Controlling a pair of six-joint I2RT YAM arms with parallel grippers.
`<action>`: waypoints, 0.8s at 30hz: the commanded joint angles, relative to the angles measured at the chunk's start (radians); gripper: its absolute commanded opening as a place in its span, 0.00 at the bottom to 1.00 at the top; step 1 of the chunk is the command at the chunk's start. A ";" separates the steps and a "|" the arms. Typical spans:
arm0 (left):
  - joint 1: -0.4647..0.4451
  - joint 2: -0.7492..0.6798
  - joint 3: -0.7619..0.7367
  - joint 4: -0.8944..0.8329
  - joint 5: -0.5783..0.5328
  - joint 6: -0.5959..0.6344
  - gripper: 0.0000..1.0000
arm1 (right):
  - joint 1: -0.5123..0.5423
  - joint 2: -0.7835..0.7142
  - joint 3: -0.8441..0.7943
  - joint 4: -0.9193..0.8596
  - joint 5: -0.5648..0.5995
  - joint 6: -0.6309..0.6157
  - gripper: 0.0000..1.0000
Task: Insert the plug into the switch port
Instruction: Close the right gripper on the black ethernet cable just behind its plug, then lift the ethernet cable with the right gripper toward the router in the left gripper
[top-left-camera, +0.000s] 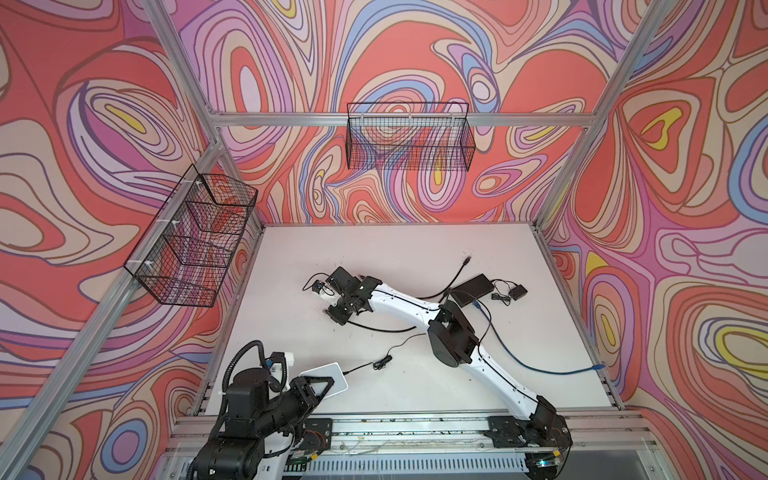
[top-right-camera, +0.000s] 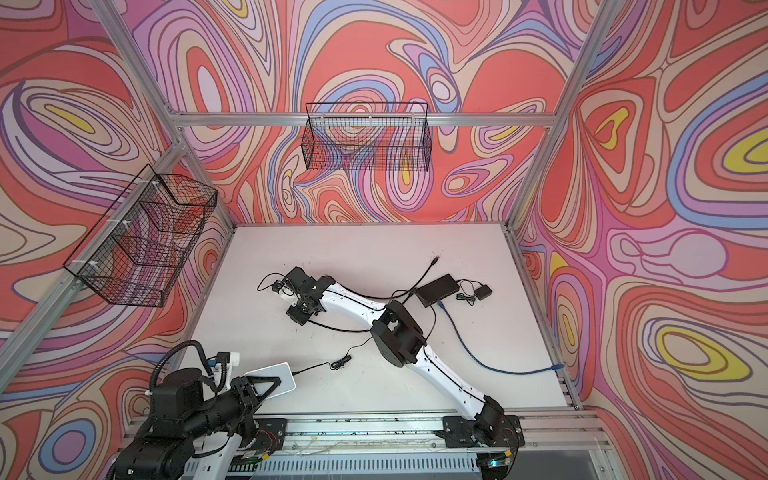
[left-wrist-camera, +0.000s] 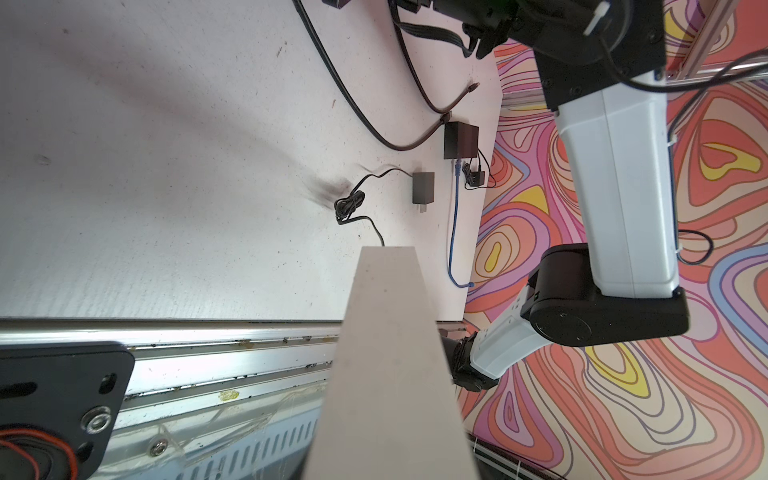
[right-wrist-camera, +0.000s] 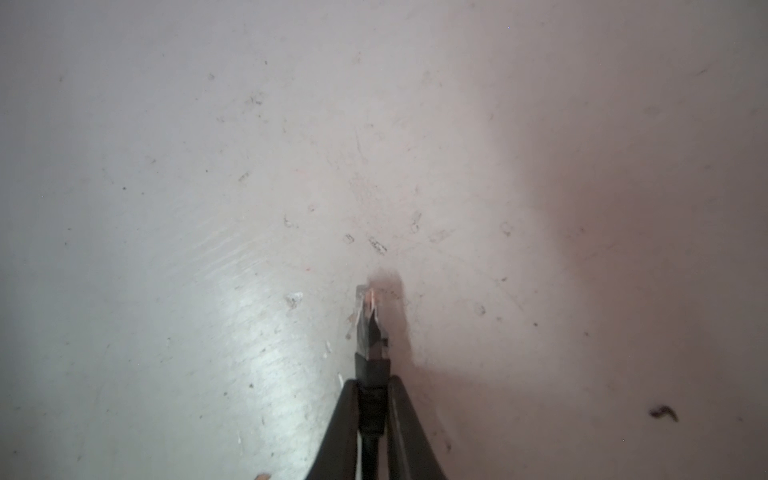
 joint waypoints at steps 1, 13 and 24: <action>0.005 0.009 0.022 0.001 -0.003 -0.001 0.15 | 0.008 0.032 -0.068 -0.104 0.003 0.022 0.06; 0.005 -0.037 -0.010 0.027 0.001 -0.013 0.14 | -0.022 -0.180 -0.299 0.205 -0.030 0.001 0.00; 0.004 -0.042 -0.058 0.217 0.010 -0.057 0.14 | -0.133 -0.462 -0.349 0.174 -0.033 -0.128 0.00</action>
